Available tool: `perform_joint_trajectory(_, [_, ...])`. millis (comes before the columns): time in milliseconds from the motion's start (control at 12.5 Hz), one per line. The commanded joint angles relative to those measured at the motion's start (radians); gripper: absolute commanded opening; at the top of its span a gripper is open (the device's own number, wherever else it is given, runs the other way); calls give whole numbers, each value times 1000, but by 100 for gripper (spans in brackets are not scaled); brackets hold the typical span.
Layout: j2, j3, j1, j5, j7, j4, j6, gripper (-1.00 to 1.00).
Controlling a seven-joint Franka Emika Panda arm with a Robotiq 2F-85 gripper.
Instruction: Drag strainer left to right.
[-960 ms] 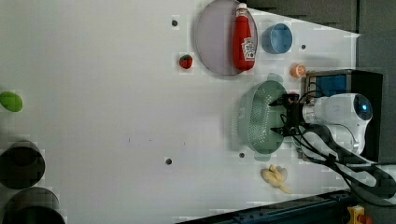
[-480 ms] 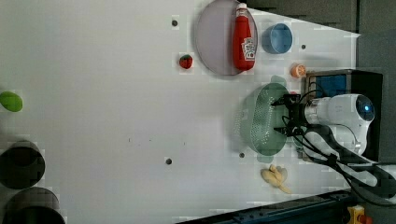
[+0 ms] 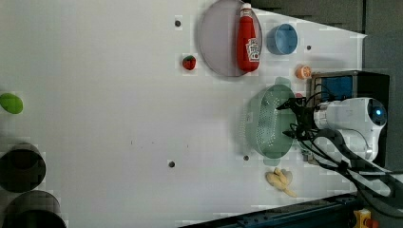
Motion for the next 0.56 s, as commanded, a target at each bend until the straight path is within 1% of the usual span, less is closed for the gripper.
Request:
perform_joint_trajectory(80, [-177,49,2,-2,-380,15,-29,100])
perform_joint_trajectory(160, [-231,54,2,3,-416,24,-74,100])
perform_joint_trajectory(320, [-344,69,4,20,-420,46,-199,100])
perform_joint_trajectory(560, [-511,114,9,61,-420,108,-465,100])
